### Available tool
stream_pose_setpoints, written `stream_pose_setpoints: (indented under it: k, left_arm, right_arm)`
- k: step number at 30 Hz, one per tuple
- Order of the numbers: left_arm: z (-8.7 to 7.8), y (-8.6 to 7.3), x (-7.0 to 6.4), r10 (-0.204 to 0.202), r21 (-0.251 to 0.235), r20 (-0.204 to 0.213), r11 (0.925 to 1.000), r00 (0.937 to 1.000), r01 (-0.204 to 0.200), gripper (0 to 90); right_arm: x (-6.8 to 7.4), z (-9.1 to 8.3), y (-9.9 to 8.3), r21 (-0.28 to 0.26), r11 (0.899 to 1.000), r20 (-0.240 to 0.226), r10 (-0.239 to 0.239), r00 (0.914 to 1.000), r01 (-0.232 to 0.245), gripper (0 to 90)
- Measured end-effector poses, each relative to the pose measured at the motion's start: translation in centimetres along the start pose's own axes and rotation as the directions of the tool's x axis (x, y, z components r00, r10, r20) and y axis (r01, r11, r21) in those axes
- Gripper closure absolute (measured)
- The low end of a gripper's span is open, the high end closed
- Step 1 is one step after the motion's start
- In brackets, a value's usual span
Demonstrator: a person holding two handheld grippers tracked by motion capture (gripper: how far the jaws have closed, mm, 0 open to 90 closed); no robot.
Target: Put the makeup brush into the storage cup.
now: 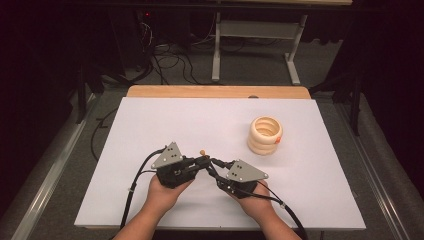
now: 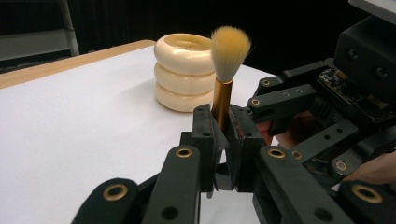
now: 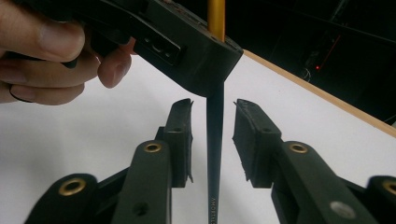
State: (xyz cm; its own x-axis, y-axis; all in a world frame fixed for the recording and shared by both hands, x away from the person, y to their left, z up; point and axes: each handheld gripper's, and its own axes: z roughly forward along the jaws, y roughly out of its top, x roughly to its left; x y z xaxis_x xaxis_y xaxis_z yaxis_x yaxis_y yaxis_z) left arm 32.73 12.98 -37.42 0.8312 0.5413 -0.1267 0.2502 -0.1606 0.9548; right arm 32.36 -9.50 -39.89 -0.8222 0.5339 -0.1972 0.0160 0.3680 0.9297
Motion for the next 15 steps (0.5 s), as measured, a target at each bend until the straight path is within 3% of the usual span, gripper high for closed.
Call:
stream_pose_setpoints:
  k: [15]
  left_arm:
    - [-0.01,0.03,0.01,0.0,-0.002,0.0,1.0,1.0,0.0,83.4]
  right_arm:
    - [0.08,0.01,-0.02,-0.006,1.0,0.016,-0.009,0.9998,0.009,81.2]
